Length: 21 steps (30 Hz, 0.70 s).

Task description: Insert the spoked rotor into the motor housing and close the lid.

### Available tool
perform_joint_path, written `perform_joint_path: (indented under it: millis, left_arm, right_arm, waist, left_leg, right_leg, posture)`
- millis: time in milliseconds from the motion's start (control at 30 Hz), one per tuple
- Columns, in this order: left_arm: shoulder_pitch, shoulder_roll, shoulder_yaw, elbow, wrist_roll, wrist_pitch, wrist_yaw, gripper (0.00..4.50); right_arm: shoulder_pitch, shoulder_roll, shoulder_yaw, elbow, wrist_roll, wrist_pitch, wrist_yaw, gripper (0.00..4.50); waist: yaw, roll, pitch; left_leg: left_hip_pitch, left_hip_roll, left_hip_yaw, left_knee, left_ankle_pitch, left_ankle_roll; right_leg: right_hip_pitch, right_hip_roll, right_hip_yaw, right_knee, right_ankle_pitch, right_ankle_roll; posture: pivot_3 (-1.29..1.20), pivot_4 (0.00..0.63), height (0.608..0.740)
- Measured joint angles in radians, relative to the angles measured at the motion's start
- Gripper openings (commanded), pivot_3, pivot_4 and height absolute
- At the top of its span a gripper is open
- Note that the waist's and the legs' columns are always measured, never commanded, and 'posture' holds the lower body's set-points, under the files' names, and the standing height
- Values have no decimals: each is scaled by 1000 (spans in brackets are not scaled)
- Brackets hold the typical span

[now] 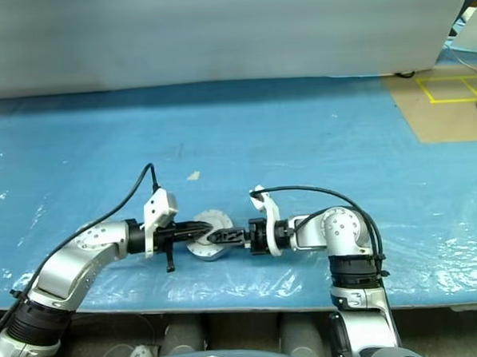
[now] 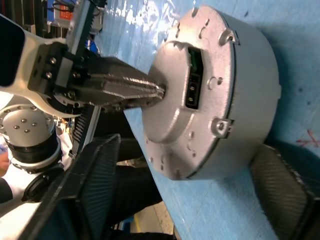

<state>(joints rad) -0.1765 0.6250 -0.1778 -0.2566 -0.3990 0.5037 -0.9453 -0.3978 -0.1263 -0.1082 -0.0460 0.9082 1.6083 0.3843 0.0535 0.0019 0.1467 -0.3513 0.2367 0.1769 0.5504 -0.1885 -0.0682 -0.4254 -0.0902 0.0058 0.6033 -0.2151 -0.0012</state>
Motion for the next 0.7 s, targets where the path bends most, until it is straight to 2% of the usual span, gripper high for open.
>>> perform_joint_path:
  millis: [167,233,433,567,700]
  left_arm:
    - [-7,0,20,12,4,-9,4,0]
    - [-10,3,27,14,7,-17,9,0]
    - [-11,-10,40,30,16,-38,34,0]
    - [-15,-108,95,82,-8,-27,108,0]
    - [-29,-147,145,107,-18,-26,162,0]
  right_arm:
    - [5,-24,11,24,61,2,-17,1593]
    - [4,-27,11,29,81,2,-20,1234]
    - [3,-31,21,31,107,2,-44,1234]
    - [-8,-19,19,37,106,2,-54,1234]
    - [-13,-8,15,44,104,2,-56,1185]
  waist:
    - [0,0,0]
    - [2,0,0]
    - [1,0,0]
    - [-1,0,0]
    - [0,0,1]
  left_leg:
    - [0,0,0,-1,-1,-1]
    - [0,-1,0,-2,-1,-1]
    - [0,0,0,-2,-1,-1]
    - [0,0,0,-2,-1,-1]
    - [-3,1,0,-2,-1,-1]
  right_leg:
    - [0,0,0,0,-1,0]
    - [0,0,0,0,-2,0]
    - [0,0,-1,0,-2,-1]
    - [-1,0,-1,0,-2,-1]
    - [-2,0,-1,0,-2,-1]
  posture:
    - [0,150,740]
    - [0,150,740]
    - [0,150,740]
    - [0,150,740]
    - [0,150,740]
